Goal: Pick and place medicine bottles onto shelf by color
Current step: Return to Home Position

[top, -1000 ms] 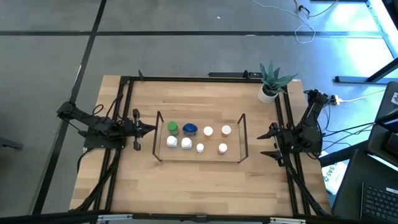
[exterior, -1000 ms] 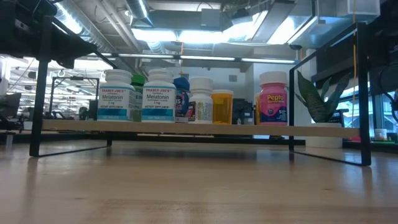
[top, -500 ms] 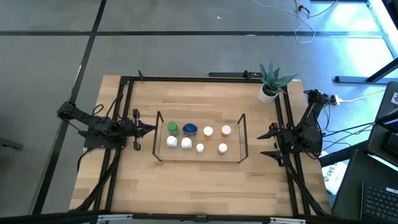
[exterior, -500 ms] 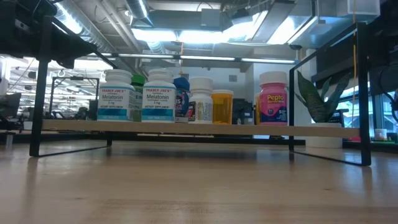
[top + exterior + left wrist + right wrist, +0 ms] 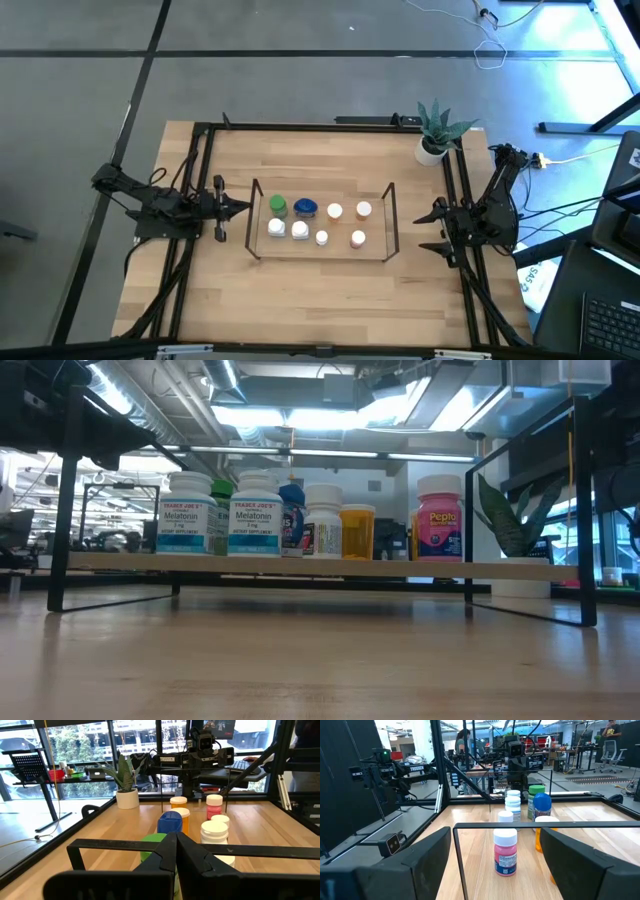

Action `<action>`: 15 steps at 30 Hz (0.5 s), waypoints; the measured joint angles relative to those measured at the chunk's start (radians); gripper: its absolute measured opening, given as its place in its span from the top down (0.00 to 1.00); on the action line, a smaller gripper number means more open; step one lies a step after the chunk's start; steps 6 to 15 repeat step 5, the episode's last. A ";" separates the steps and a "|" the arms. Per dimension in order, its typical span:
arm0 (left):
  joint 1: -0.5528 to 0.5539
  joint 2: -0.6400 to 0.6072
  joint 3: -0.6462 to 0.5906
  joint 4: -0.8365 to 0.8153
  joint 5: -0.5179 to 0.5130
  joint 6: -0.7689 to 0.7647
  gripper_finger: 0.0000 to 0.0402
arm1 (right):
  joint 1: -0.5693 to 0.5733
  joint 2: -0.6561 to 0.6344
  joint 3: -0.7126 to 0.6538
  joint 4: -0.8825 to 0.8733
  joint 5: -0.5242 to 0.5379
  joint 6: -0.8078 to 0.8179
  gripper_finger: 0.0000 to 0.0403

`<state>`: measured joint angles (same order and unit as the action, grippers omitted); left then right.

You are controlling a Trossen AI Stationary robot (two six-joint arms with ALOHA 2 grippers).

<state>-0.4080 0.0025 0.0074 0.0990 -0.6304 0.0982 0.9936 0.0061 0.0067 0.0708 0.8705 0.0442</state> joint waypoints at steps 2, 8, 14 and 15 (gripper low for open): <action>0.000 0.000 0.000 0.000 0.000 0.000 1.00 | 0.000 0.000 0.000 0.000 0.000 0.000 0.24; 0.000 0.000 0.000 0.000 0.000 0.000 1.00 | 0.000 0.000 0.000 0.000 0.000 0.000 0.24; 0.000 0.000 0.000 0.000 0.000 0.000 1.00 | 0.000 0.000 0.000 0.000 0.000 0.000 0.24; 0.000 0.000 0.000 0.000 0.000 0.000 1.00 | 0.000 0.000 0.000 0.000 0.000 0.000 0.24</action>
